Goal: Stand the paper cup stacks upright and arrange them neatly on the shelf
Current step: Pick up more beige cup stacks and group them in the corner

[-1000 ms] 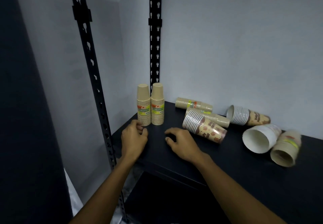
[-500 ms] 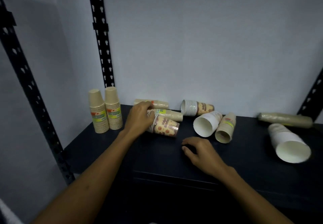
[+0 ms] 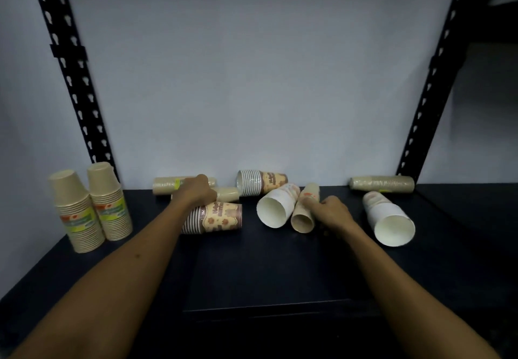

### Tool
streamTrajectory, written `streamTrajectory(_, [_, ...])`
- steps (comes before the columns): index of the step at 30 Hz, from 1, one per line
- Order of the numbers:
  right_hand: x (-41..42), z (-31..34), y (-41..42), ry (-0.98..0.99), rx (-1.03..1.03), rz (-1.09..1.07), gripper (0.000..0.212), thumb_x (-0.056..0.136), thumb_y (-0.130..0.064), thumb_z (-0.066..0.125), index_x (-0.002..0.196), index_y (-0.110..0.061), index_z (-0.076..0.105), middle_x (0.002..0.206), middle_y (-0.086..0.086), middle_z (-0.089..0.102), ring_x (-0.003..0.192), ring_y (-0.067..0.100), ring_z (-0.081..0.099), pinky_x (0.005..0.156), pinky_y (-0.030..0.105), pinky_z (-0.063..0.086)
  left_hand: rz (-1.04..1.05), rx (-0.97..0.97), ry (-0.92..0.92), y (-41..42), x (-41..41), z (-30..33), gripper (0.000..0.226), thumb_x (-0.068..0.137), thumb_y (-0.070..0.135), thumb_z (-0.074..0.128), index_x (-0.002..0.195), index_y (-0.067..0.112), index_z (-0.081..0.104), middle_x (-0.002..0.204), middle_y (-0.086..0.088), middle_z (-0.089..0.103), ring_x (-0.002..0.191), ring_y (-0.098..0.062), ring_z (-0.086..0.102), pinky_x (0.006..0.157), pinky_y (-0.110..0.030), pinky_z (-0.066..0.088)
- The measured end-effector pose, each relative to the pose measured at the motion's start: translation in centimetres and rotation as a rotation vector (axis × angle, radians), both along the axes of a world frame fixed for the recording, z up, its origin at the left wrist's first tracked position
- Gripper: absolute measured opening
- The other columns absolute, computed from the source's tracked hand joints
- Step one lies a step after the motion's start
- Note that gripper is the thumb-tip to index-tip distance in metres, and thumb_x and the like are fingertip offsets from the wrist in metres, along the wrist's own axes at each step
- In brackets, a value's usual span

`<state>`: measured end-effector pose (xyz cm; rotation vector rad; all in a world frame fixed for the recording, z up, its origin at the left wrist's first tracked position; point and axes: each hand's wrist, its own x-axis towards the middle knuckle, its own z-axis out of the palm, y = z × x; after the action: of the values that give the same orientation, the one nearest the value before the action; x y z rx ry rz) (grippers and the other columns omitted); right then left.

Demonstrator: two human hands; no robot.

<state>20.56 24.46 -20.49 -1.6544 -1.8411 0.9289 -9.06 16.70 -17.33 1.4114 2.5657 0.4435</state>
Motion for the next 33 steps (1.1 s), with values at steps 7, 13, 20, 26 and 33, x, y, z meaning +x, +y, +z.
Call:
streamTrajectory(7, [-1.1, 0.5, 0.8, 0.196, -0.143, -0.003, 0.056, 0.067, -0.038, 0.072, 0.105, -0.002, 0.052, 0.094, 0.017, 0.067, 0.071, 0.027, 0.07, 0.048, 0.029, 0.053, 0.02, -0.051, 0.096, 1.3, 0.6, -0.2, 0.034, 0.082, 0.02, 0.053, 0.114, 0.013, 0.047, 0.112, -0.009, 0.056, 0.106, -0.029, 0.053, 0.093, -0.044, 0.046])
streamTrajectory(13, [-0.7, -0.6, 0.5, 0.382, 0.003, -0.108, 0.055, 0.067, -0.035, 0.072, 0.114, -0.011, 0.056, 0.106, 0.006, 0.066, 0.088, 0.021, 0.067, 0.072, 0.039, 0.059, -0.005, 0.134, 0.151, 1.7, 0.6, 0.0, 0.036, 0.08, 0.031, 0.066, 0.106, 0.011, 0.051, 0.106, -0.01, 0.059, 0.096, -0.03, 0.057, 0.08, -0.039, 0.048])
streamTrajectory(20, [-1.4, -0.4, -4.2, 0.586, 0.417, -0.003, 0.052, 0.08, -0.017, 0.072, 0.127, -0.024, 0.05, 0.102, -0.013, 0.062, 0.089, 0.0, 0.061, 0.07, 0.014, 0.047, -0.095, 0.597, 0.024, -0.6, 1.7, 3.2, 0.035, 0.081, 0.023, 0.071, 0.114, 0.013, 0.061, 0.103, -0.007, 0.066, 0.087, -0.023, 0.058, 0.072, -0.033, 0.044])
streamTrajectory(26, [-2.1, -3.1, -7.7, 0.57, 0.507, 0.114, 0.065, 0.077, -0.018, 0.075, 0.133, -0.031, 0.045, 0.117, -0.007, 0.059, 0.098, 0.001, 0.06, 0.078, 0.022, 0.052, -0.116, 0.887, -0.249, -8.8, 5.4, 3.8, 0.043, 0.08, 0.026, 0.074, 0.121, 0.016, 0.063, 0.1, 0.01, 0.062, 0.091, -0.009, 0.059, 0.072, -0.019, 0.044])
streamTrajectory(33, [-2.7, -3.7, -8.8, 0.524, 0.426, 0.259, 0.067, 0.078, -0.015, 0.075, 0.134, -0.027, 0.041, 0.115, -0.008, 0.059, 0.097, 0.0, 0.06, 0.076, 0.016, 0.05, -0.076, 0.882, -0.493, -11.8, 6.9, -3.4, 0.054, 0.072, 0.024, 0.081, 0.121, 0.018, 0.062, 0.106, 0.011, 0.066, 0.097, -0.002, 0.062, 0.082, -0.019, 0.049])
